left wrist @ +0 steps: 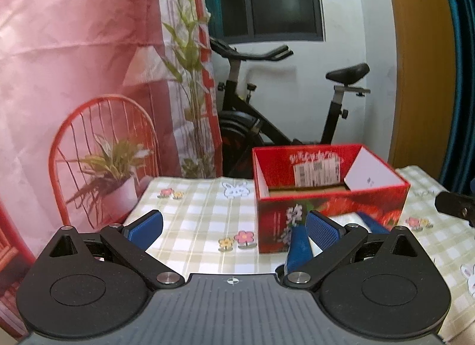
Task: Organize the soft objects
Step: 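Lower the right tool onto the pink knit towel and close on it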
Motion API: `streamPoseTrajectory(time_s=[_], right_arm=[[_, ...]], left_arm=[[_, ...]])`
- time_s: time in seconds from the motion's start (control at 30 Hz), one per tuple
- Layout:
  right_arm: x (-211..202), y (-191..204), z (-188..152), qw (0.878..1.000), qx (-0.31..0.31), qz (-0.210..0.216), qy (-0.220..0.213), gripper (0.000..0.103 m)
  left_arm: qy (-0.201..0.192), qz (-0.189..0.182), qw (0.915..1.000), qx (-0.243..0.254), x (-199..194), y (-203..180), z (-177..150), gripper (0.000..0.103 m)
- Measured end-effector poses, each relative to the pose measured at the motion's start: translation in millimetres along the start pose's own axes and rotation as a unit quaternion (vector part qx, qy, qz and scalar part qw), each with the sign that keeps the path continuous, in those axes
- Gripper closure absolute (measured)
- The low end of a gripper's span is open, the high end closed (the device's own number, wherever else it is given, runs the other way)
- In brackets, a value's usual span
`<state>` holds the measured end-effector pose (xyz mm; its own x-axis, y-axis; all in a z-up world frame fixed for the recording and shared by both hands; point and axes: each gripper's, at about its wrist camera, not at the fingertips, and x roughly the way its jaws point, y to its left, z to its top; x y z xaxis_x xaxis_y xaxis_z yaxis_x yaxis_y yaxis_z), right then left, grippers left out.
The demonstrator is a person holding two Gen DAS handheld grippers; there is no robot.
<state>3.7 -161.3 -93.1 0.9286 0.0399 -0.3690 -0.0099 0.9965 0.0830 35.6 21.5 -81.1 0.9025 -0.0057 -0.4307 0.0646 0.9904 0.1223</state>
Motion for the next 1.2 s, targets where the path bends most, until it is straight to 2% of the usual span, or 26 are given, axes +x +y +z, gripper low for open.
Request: streamPoseTrajectory(time_s=[0.2,0.27,0.33,0.43,0.6,0.77,0.83,0.9,1.1,1.2], right_arm=[[12.0,-2.3,-23.9,0.999,0.003,-0.010,0.032,0.000],[15.1,-4.6,-30.6,0.999,0.003,-0.009,0.040,0.000],[15.8,-6.7,-38.9,0.999,-0.009,-0.014,0.042,0.000],[18.5,-4.7,-50.7,0.998,-0.038,-0.028,0.050,0.000],[23.8,-9.8,-69.5,0.996,-0.032,-0.012,0.086,0.002],[29.8,-15.5,-86.7,0.992,-0.019,-0.002,0.128,0.014],[33.0,-17.6,-93.8,0.989,-0.007,-0.001,0.147,0.025],[36.5,-19.8,-99.5,0.987,0.001,0.000,0.160,0.029],[45.2,-29.5,-108.9,0.983,0.027,-0.009,0.182,0.041],[48.2,-32.0,-113.1,0.980,0.036,-0.007,0.195,0.044]], left_arm=[[0.015,-0.035,0.9992,-0.011,16.4,12.4,-16.0,0.000],[0.024,-0.030,0.9993,-0.006,20.3,11.2,-22.7,0.000],[0.034,-0.030,0.9990,0.001,24.5,10.2,-28.9,0.000],[0.051,-0.051,0.9974,-0.008,30.6,13.1,-39.1,0.001],[0.084,-0.059,0.9945,-0.021,42.5,18.8,-56.1,0.010],[0.117,-0.095,0.9880,-0.033,55.2,18.7,-72.0,0.020],[0.127,-0.114,0.9846,-0.037,61.2,17.1,-76.8,0.027],[0.142,-0.143,0.9783,-0.048,68.9,15.4,-83.3,0.040],[0.172,-0.179,0.9651,-0.085,88.4,13.8,-101.4,0.049],[0.177,-0.189,0.9612,-0.094,92.7,13.6,-105.0,0.050]])
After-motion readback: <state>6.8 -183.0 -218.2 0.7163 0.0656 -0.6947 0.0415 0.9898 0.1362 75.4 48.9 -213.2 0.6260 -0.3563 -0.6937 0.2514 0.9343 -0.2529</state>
